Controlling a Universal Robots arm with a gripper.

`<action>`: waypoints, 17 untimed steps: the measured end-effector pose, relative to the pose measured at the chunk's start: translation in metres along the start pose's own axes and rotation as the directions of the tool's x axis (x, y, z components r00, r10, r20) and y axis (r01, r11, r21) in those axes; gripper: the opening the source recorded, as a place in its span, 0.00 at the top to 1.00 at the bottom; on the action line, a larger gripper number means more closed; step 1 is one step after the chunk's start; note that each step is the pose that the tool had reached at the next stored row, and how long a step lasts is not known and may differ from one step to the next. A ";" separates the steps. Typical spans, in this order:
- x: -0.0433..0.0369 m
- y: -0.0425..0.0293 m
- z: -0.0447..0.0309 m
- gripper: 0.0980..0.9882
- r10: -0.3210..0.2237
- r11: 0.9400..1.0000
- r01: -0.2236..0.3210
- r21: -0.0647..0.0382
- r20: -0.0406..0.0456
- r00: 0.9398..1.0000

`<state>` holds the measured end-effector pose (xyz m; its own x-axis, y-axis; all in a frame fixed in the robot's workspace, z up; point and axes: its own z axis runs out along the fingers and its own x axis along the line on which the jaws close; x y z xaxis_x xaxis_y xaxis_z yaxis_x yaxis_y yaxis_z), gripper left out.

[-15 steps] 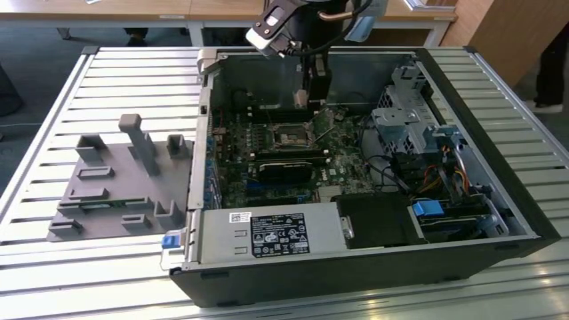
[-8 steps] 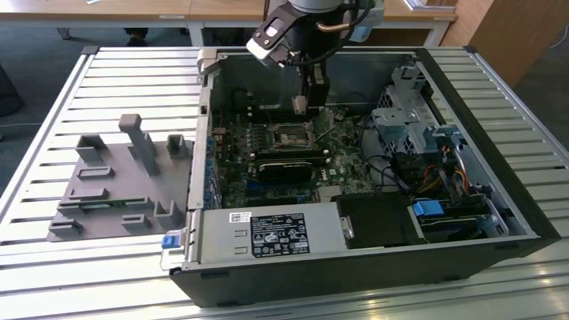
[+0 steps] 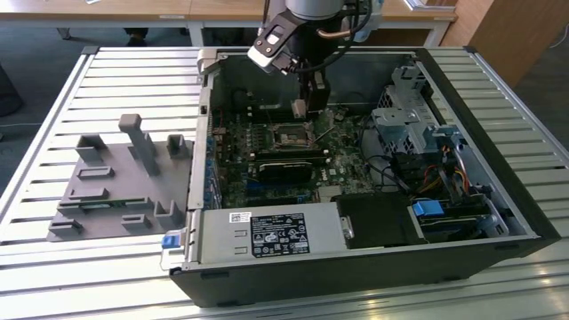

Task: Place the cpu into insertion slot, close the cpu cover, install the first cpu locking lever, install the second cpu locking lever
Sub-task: 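Place the cpu into insertion slot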

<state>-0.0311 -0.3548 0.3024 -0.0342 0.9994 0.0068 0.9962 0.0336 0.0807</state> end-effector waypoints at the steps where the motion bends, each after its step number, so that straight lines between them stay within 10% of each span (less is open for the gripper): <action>1: 0.0000 -0.0001 0.0013 0.51 0.000 1.000 0.000 0.000 0.000 1.000; 17: 0.0015 -0.0051 0.0206 0.51 -0.006 1.000 0.006 -0.003 0.000 1.000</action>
<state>-0.0345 -0.3534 0.2815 -0.0402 0.9992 0.0067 0.9957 0.0395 0.0836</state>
